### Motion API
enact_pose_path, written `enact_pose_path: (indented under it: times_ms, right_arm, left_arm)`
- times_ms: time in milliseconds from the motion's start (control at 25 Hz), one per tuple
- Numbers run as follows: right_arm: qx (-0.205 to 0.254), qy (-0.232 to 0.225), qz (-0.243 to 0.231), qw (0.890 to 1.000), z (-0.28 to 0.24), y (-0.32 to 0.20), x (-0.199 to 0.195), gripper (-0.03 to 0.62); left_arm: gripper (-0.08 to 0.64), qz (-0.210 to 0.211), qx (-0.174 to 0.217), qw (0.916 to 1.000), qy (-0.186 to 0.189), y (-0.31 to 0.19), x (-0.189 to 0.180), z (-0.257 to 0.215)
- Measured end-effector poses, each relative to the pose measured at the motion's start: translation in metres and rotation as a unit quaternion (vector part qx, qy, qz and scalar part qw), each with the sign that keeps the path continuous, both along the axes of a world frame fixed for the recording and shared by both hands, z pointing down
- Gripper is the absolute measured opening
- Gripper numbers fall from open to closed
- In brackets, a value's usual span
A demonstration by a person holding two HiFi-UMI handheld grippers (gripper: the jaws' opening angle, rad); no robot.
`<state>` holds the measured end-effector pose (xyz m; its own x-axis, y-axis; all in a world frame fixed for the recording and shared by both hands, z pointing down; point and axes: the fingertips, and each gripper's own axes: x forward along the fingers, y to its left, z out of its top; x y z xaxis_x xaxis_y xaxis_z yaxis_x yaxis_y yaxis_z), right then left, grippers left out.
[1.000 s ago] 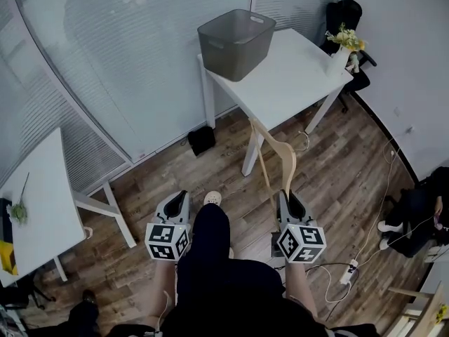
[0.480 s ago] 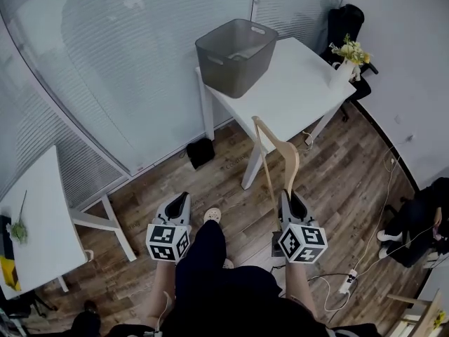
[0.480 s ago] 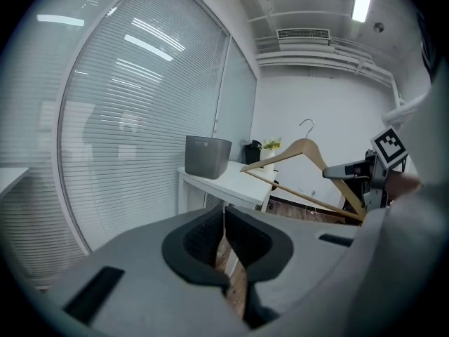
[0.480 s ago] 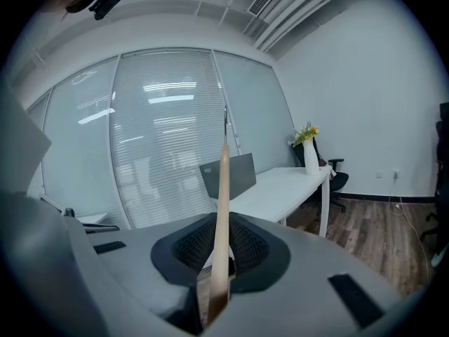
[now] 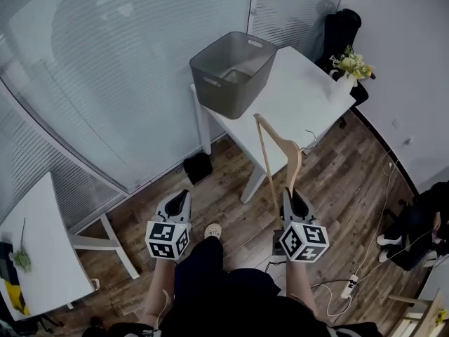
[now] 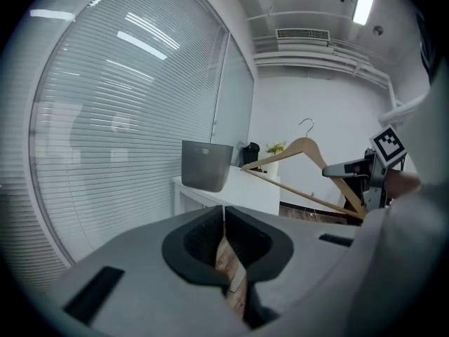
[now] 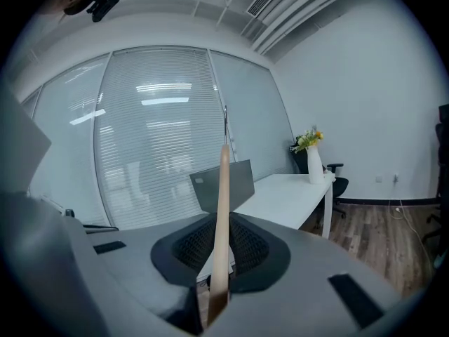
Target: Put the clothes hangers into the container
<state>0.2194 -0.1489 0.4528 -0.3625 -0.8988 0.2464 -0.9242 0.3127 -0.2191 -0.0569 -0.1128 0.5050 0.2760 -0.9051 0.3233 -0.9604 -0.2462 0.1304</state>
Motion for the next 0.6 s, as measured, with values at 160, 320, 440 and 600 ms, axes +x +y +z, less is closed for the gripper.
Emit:
enact_pose_path:
  times_ms: [160,320,440,600]
  right_arm:
    - [-0.002,0.000,0.010,1.000,-0.003,-0.019,-0.004,0.071]
    - [-0.001,0.003,0.022,1.000,-0.004,-0.037,-0.006,0.071]
    - [-0.002,0.003,0.029,1.000,-0.003,-0.052,-0.008,0.071]
    - [-0.001,0.004,0.040,0.999,-0.003,-0.070,-0.010,0.071]
  left_arm:
    - [0.018,0.008,0.000,1.0000,0.002,-0.023,-0.005,-0.003]
    - [0.018,0.010,0.000,0.9999,0.002,-0.044,-0.015,-0.003]
    - [0.018,0.011,0.000,0.9999,0.001,-0.059,-0.021,-0.002]
    - [0.018,0.017,-0.001,0.9998,0.002,-0.077,-0.026,-0.001]
